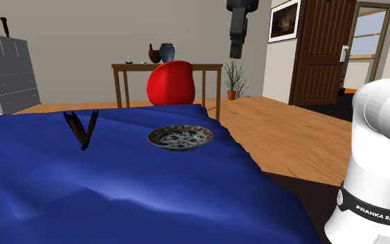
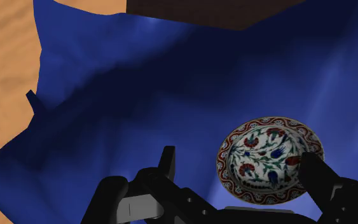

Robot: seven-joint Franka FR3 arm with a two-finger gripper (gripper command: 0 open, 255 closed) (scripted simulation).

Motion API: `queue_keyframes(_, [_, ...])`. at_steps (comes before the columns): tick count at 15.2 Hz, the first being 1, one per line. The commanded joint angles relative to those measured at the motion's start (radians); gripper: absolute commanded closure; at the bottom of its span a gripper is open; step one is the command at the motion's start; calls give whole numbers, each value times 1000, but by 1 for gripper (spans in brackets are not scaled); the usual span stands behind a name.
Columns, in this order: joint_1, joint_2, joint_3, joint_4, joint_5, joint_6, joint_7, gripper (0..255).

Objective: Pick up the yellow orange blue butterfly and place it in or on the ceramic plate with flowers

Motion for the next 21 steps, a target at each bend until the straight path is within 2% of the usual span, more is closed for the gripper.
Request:
queue_keyframes(1, [0,0,0,0,0,0,0,0])
queue_keyframes(7, [-11,-34,173,-143,73,201,301,0])
queue_keyframes(13, [-43,42,375,-193,115,413,616,0])
queue_keyframes(17, [-104,147,526,-168,95,543,845,0])
queue_keyframes(21, [-213,280,697,-100,12,644,1102,0])
